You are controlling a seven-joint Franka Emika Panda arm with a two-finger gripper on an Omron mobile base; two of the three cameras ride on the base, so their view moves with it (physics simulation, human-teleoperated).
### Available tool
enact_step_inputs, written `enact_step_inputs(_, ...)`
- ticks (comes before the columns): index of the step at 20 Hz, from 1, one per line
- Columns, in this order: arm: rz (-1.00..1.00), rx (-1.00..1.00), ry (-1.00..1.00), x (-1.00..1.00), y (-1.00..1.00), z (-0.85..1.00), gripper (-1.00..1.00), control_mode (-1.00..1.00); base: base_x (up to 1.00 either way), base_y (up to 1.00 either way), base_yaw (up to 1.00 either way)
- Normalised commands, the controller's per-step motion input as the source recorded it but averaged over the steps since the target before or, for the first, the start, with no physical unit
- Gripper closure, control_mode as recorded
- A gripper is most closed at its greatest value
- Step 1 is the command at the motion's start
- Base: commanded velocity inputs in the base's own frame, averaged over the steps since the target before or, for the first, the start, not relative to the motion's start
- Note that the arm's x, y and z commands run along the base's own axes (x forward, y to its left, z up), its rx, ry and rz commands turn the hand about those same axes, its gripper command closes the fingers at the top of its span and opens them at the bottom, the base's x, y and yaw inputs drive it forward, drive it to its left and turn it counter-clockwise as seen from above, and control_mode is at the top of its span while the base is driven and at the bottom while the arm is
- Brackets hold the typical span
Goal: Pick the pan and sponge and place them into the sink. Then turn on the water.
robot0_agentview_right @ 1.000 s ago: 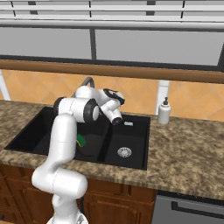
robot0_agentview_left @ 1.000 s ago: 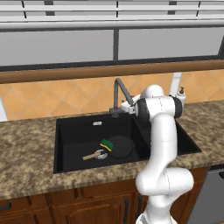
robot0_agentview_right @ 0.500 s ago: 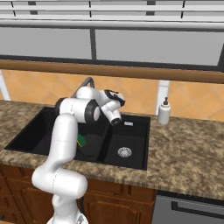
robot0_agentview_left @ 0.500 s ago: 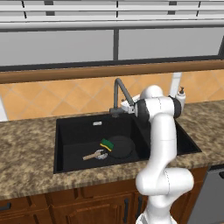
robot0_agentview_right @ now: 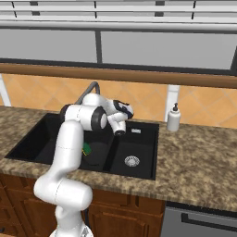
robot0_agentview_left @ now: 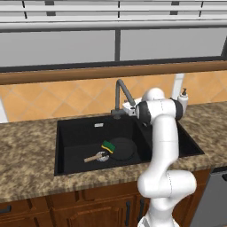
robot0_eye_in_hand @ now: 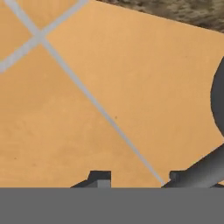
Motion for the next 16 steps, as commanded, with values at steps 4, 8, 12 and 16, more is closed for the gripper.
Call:
enact_step_inputs(4,-0.12,0.0,0.0,0.0,-1.0,-0.66,1.0,-1.0,0.0,0.0,0.0)
enact_step_inputs(8,-0.08,0.0,0.0,0.0,-1.0,-0.69,1.0,-1.0,0.0,0.0,0.0)
enact_step_inputs(12,-0.01,0.01,0.0,0.0,-1.0,-0.7,1.0,-1.0,0.0,0.0,0.0)
enact_step_inputs(16,0.0,0.07,0.0,-0.07,-1.0,-0.62,1.0,-1.0,0.0,0.0,0.0)
